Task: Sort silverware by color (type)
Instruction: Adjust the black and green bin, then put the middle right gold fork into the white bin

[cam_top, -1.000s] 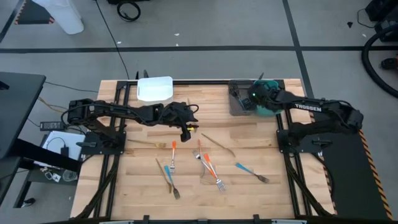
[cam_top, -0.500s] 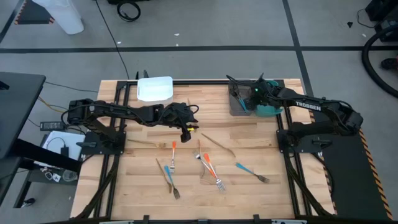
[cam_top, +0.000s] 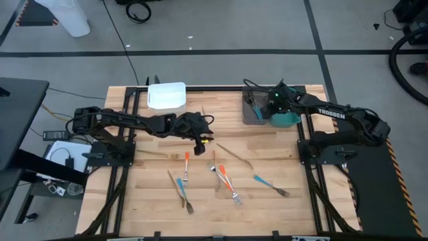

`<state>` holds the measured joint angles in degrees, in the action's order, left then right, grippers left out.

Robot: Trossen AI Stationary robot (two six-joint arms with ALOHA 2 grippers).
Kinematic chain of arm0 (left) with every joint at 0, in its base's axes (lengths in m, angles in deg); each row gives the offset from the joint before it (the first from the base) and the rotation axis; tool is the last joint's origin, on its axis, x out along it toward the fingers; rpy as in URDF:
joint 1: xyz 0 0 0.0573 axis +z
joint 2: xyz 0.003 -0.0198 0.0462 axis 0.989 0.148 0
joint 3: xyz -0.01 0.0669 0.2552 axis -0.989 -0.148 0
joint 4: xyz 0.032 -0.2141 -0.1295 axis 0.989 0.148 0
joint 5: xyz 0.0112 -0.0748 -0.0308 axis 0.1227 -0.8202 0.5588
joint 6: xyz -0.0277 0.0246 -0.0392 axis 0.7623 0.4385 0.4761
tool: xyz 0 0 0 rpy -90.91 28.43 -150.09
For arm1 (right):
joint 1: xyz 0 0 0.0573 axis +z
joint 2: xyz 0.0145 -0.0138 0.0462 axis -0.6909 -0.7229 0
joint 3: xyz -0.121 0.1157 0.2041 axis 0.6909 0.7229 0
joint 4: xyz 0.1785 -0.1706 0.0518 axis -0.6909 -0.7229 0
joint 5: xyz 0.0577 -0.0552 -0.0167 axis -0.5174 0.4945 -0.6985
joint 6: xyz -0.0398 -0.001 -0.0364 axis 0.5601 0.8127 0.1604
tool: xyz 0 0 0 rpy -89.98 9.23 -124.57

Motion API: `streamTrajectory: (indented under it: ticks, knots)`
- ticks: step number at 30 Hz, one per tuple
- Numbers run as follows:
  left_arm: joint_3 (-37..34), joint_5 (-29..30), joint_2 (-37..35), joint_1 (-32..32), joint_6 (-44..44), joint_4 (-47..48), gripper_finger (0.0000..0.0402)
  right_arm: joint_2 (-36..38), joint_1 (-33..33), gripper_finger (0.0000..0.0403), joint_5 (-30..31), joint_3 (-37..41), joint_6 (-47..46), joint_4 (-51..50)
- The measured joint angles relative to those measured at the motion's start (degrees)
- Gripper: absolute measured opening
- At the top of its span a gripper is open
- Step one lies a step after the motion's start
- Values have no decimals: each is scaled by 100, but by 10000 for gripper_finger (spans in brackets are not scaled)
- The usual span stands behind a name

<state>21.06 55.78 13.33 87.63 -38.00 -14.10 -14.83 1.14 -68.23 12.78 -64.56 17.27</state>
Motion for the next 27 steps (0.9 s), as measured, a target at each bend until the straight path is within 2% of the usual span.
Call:
streamTrajectory:
  ticks: [5, 11, 15, 18, 27]
  knots:
    - [0, 0, 0, 2, 27, 0, 141, -2, 0, 116, 3, 0, 74, -4]
    - [4, 2, 77, -112, 139, -30, 141, 13, 198, 116, 460, -172, 348, -57]
    - [0, -4, 166, -286, -140, -38, 141, 73, 467, 116, 1078, -509, 433, -290]
    - [2, -15, 222, -358, -104, -116, 141, 79, 730, 116, 1303, -699, 433, -335]
    - [43, -8, 479, -424, -4, -186, 141, 76, 1852, 116, 1223, -717, 320, 299]
